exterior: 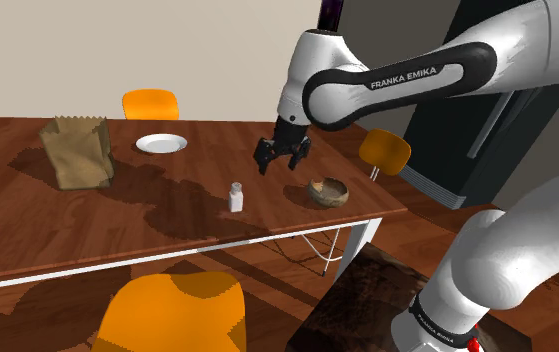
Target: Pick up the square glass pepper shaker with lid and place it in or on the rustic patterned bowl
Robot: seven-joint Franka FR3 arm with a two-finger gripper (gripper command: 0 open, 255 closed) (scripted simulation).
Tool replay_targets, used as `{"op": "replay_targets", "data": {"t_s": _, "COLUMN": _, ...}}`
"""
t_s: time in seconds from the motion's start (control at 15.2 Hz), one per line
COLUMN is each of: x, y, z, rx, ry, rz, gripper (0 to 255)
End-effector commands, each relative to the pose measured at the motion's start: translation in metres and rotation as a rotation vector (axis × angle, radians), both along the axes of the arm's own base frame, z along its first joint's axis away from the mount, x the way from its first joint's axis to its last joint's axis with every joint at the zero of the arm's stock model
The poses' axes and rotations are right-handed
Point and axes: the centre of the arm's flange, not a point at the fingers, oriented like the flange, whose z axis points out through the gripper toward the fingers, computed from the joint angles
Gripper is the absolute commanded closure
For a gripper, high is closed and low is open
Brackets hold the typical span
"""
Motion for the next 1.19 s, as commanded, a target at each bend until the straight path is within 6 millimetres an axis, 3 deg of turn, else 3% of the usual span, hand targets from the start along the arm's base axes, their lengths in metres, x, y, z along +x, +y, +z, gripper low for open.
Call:
{"op": "replay_targets", "data": {"t_s": 0.0, "x": 0.019, "y": 0.009, "z": -0.020, "rx": -0.002, "ry": -0.003, "rz": -0.028, "gripper": 0}}
{"op": "replay_targets", "data": {"t_s": 0.59, "x": 0.102, "y": 0.038, "z": -0.101, "rx": -0.015, "ry": -0.013, "rz": -0.151, "gripper": 0}}
{"op": "replay_targets", "data": {"t_s": 1.12, "x": 0.115, "y": 0.036, "z": -0.143, "rx": -0.016, "ry": -0.013, "rz": -0.159, "gripper": 0}}
